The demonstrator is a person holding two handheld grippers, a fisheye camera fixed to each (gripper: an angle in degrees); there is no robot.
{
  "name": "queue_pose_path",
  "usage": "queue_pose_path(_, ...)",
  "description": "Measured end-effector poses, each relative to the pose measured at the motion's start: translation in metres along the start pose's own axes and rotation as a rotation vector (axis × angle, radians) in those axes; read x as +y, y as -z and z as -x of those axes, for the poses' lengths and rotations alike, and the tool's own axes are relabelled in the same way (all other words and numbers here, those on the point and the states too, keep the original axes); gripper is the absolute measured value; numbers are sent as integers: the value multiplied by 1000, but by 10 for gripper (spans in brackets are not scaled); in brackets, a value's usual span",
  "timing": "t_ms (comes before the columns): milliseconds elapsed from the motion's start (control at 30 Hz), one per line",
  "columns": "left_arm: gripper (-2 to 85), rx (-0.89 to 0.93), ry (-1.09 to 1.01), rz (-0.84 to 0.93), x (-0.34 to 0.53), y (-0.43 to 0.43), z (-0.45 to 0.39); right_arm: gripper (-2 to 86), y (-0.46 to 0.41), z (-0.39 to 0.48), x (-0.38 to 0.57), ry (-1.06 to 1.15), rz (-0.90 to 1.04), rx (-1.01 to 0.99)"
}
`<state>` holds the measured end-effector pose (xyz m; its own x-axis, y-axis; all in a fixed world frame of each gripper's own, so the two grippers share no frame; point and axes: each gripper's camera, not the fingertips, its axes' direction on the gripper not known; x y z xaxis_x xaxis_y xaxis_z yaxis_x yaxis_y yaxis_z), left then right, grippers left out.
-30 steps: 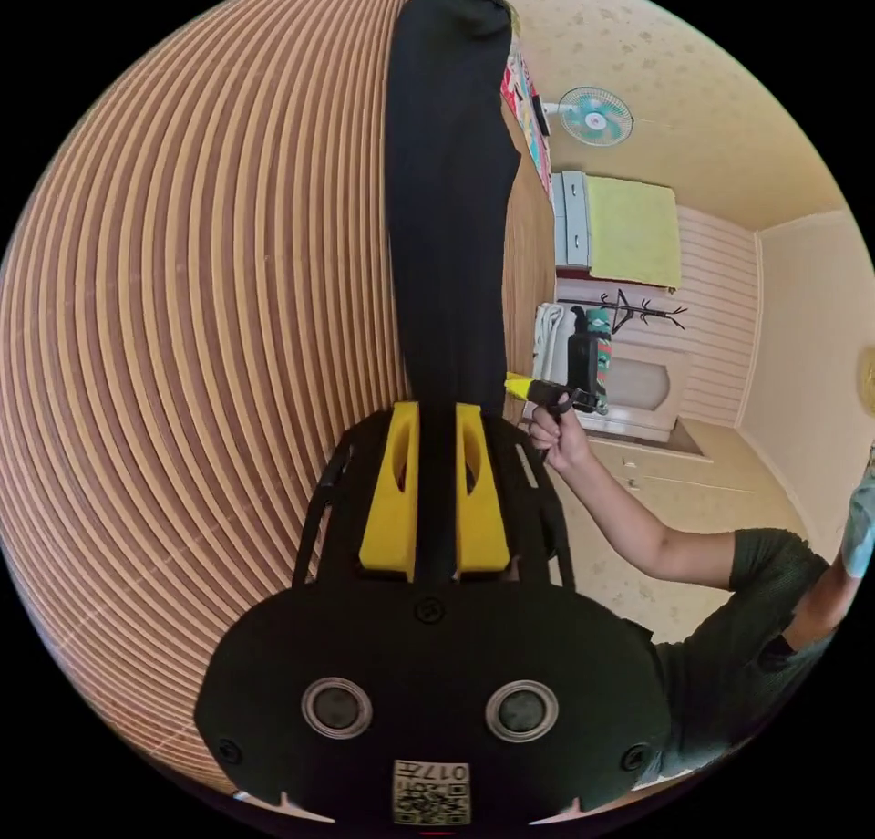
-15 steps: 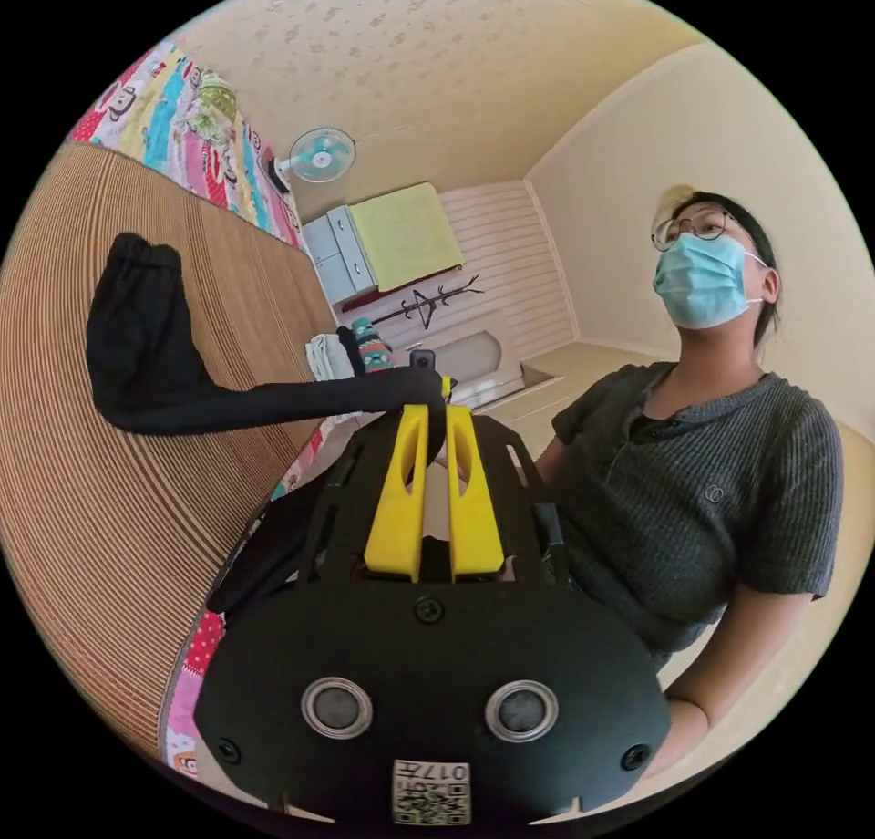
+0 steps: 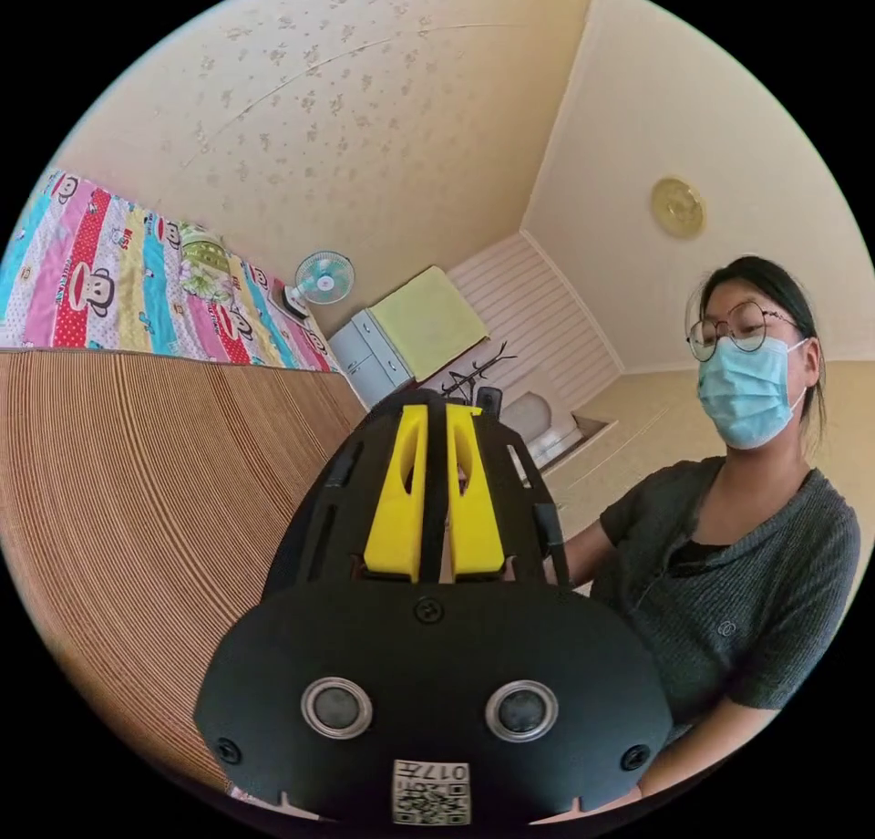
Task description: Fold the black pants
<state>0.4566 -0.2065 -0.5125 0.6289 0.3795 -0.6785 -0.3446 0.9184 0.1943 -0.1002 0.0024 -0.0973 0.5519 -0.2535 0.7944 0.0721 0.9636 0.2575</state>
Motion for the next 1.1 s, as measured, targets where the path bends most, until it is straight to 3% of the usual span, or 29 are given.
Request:
queue_pose_path(133,41,-164,39,86,-12,-27,56,11,-52,-51,-2,-90,113,112)
queue_pose_path(267,42,-241,71,275,38,-47,80,17,-99,-65,76,-213,270,120)
queue_pose_path(400,44,-242,301,510,161,-73,114,34,-136,-68,202,-451,402,120)
queue_pose_path(533,91,-299,599,657,263,-86,152,84,-142,-91,326,-853,357,115)
queue_pose_path(667,135,-311,664,542,257,-84,183,104,-126,-116,331,-922,157,100)
queue_pose_path(933,169,-504,530,336,81,-109,287,139,-167,-199,216,-801,187,263)
queue_pose_path(1100,156,-462,598,148,9,-97,346,137,-167,-221,172,-843,-20,436)
